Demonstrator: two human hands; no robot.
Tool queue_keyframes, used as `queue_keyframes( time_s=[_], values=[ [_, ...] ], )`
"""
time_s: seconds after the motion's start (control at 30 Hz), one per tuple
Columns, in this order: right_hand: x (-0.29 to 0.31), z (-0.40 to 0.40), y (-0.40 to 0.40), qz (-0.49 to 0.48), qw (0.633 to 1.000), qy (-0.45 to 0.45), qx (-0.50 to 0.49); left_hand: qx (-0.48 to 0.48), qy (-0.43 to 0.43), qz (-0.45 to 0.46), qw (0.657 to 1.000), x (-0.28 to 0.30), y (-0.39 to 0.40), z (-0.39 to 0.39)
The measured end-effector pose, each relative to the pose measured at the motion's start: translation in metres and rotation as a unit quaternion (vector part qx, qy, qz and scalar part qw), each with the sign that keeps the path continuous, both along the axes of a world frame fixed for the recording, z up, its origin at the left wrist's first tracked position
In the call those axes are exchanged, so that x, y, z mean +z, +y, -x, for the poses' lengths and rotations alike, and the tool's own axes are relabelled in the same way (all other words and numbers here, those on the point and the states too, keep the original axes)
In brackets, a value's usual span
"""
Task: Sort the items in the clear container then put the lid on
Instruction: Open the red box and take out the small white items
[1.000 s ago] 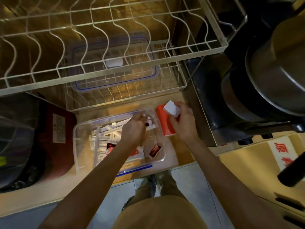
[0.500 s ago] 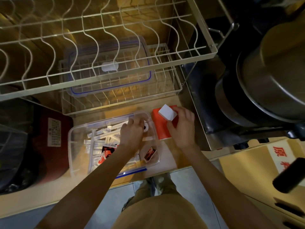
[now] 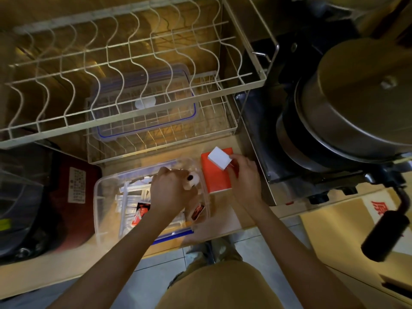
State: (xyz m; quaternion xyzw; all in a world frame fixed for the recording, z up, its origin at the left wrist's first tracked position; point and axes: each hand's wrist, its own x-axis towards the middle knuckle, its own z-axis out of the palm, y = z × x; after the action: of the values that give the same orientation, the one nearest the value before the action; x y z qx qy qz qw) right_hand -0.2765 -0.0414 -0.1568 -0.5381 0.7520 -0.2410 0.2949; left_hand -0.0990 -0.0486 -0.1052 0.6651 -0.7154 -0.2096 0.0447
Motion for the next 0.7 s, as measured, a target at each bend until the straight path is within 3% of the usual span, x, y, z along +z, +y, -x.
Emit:
queue_keyframes(
  time_s=[0.07,0.17,0.3,0.4,0.5,0.7],
  values=[
    [-0.003,0.002,0.0,0.004,1.0,-0.006,-0.001,-0.01,0.059,0.051,0.997,0.014,0.003,0.006],
    [-0.006,0.002,-0.001,0.008,1.0,-0.017,-0.005,-0.109,0.082,0.089,0.987,0.02,0.003,0.024],
    [-0.011,0.007,-0.003,0.012,0.999,-0.039,-0.013,-0.147,0.061,0.048,0.986,-0.002,0.0,0.052],
    [-0.015,0.009,-0.008,0.015,0.997,-0.065,-0.025,-0.176,-0.017,-0.003,0.984,-0.024,-0.003,0.061],
    [-0.016,0.01,-0.011,0.003,0.997,-0.075,-0.027,-0.199,-0.085,0.005,0.976,-0.035,-0.006,0.061],
    [-0.013,0.008,-0.009,0.007,0.998,-0.06,-0.019,-0.19,-0.083,0.013,0.978,-0.039,-0.002,0.057]
  ],
)
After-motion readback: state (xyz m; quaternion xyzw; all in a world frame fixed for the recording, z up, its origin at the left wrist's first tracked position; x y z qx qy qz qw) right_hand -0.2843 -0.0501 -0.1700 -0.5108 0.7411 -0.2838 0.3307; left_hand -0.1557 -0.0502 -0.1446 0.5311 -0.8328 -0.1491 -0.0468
